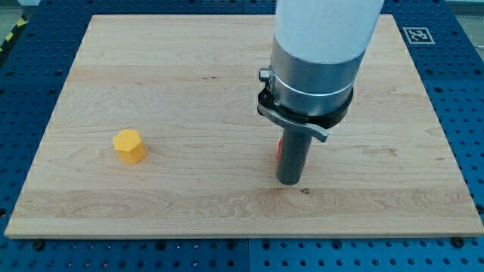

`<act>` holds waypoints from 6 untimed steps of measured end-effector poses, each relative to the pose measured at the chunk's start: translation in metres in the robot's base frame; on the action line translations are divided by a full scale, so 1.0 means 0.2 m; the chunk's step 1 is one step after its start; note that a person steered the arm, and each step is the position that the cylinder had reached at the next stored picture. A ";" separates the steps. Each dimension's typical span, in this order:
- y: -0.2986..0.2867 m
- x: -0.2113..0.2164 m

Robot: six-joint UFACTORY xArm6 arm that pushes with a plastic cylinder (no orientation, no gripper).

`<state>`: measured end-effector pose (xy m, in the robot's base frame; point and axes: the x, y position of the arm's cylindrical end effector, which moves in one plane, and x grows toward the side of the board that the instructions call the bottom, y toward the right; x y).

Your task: Move the red circle diagonally to the cube

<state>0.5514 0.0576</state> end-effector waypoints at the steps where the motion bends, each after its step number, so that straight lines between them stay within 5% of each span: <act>1: 0.04 -0.04; 6: 0.15 0.00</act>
<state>0.5524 0.0882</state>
